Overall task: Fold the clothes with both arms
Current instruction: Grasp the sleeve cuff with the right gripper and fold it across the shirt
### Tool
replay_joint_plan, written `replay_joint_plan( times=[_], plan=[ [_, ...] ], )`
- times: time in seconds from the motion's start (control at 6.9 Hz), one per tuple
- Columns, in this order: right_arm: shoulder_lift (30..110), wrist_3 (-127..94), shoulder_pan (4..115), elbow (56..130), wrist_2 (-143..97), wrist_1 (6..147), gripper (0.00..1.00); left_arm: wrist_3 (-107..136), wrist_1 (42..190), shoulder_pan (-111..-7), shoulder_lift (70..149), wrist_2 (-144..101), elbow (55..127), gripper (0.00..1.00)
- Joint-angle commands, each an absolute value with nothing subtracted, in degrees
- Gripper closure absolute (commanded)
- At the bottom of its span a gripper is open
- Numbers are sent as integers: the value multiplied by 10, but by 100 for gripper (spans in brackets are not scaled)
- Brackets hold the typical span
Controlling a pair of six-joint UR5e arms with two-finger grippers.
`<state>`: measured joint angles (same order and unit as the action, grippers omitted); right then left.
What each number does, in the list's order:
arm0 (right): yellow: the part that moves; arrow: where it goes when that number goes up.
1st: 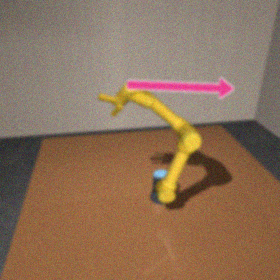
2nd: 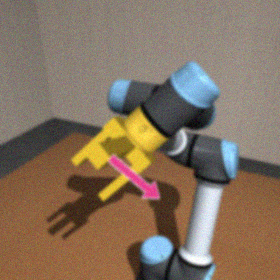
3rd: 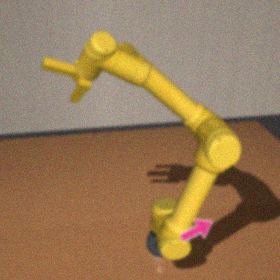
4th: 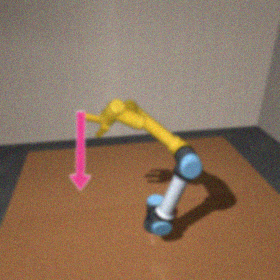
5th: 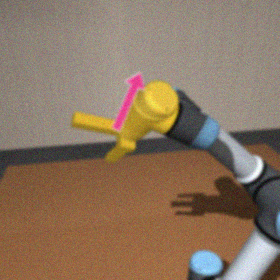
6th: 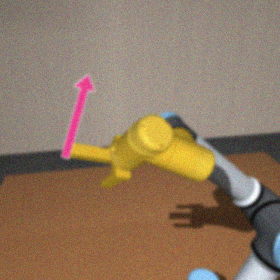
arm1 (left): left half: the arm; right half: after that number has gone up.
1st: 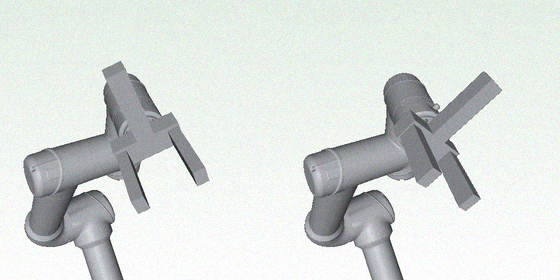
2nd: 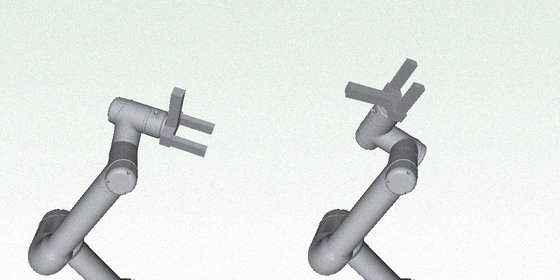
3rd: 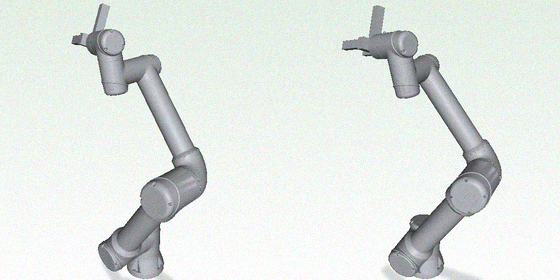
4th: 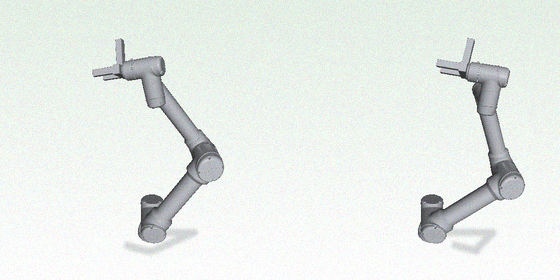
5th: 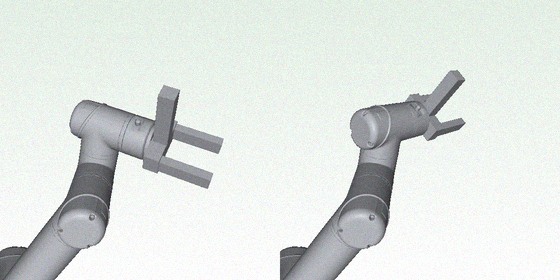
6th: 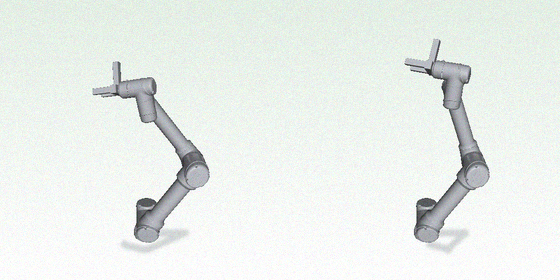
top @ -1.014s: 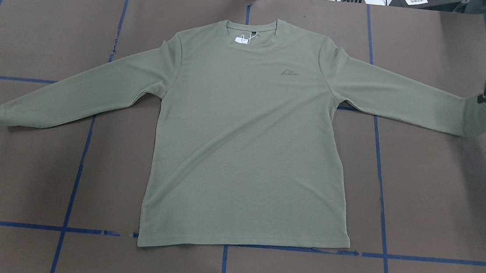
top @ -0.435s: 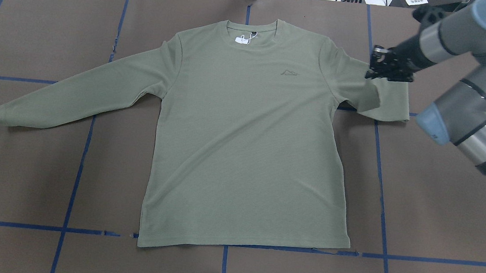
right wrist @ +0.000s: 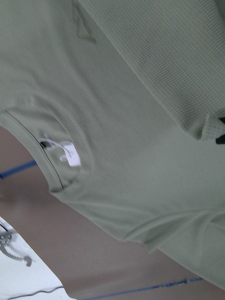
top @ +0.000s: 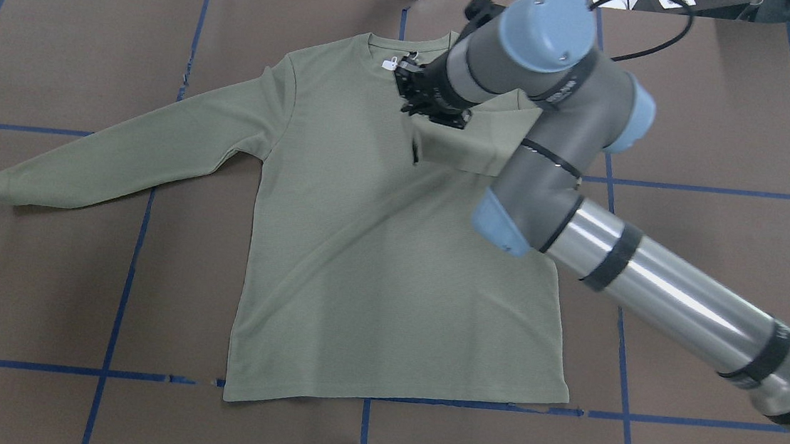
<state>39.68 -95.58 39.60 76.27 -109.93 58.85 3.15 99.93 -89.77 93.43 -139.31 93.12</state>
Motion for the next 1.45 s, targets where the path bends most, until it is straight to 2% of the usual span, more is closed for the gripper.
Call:
replay_joint_plan(
  times=[0.0, 0.43, 1.16, 1.3],
  plan=[
    [253, -964, 339, 616, -1032, 573, 100, 32, 999, -897, 934, -1397, 931, 0],
    [238, -965, 327, 564, -1020, 532, 100, 30, 999, -897, 934, -1398, 926, 0],
    [235, -987, 321, 559, -970, 517, 100, 33, 1012, -897, 934, -1398, 926, 0],
    [219, -988, 309, 543, -942, 514, 19, 33, 1012, -894, 935, -1406, 926, 0]
  ],
)
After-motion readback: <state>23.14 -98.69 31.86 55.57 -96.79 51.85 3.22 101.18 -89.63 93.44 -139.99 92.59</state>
